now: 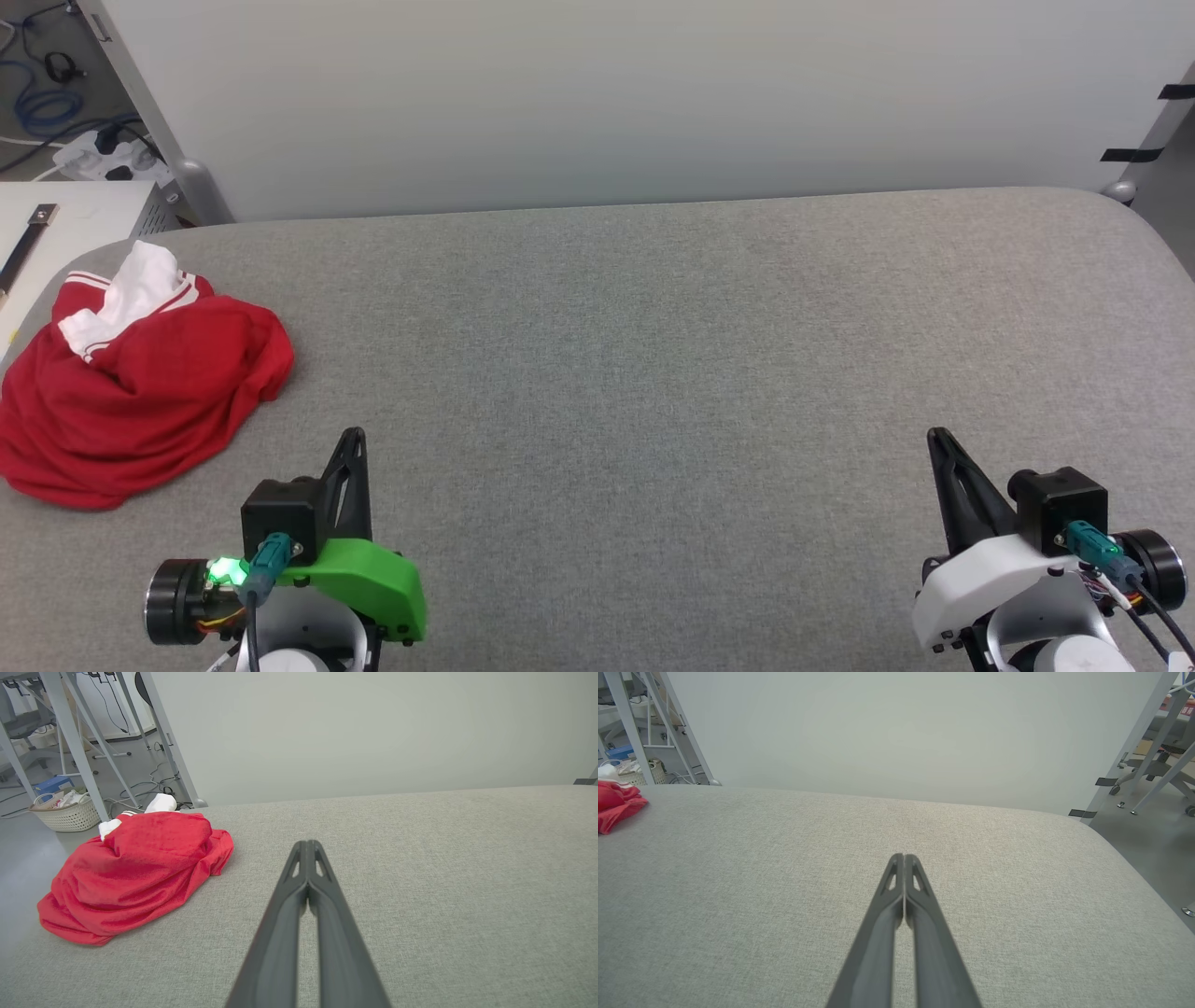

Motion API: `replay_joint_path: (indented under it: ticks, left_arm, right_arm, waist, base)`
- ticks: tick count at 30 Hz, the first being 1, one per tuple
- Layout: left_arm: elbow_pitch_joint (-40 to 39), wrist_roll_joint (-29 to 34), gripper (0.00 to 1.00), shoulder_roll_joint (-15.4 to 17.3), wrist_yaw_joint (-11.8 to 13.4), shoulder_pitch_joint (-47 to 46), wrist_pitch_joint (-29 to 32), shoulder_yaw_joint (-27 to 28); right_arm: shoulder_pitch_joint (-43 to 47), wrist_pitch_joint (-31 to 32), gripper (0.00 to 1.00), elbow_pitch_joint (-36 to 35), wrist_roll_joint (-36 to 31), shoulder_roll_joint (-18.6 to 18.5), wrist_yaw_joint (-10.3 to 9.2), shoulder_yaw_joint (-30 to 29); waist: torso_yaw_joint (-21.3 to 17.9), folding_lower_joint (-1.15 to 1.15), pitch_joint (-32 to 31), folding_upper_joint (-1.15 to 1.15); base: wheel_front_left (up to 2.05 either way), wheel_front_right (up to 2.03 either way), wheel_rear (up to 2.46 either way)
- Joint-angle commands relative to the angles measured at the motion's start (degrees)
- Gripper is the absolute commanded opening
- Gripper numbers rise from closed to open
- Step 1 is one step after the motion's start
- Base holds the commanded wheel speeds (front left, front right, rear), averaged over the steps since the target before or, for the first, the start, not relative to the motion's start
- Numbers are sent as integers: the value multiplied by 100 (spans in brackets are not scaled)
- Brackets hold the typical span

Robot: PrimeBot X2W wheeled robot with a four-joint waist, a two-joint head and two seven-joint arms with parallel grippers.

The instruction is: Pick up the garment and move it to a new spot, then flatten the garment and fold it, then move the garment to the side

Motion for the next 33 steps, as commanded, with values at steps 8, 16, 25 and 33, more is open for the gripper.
replay_joint_path:
  ticks: [8,16,25,33]
  left_arm:
    - [-12,57,0,-29,5,-100,-4,6]
    - [-12,57,0,-29,5,-100,-4,6]
    - [-12,57,0,-29,5,-100,-4,6]
    - [-12,57,0,-29,5,-100,-4,6]
  right_arm:
    - [-93,7,0,9,-54,12,-4,-1]
    - [-93,7,0,9,-54,12,-4,-1]
    - [-93,7,0,9,-54,12,-4,-1]
    - [-93,7,0,9,-54,12,-4,-1]
  waist:
    - [0,0,0,0]
    - [0,0,0,0]
    - [0,0,0,0]
    - [0,0,0,0]
  base:
    - [0,0,0]
    - [0,0,0]
    - [0,0,0]
    - [0,0,0]
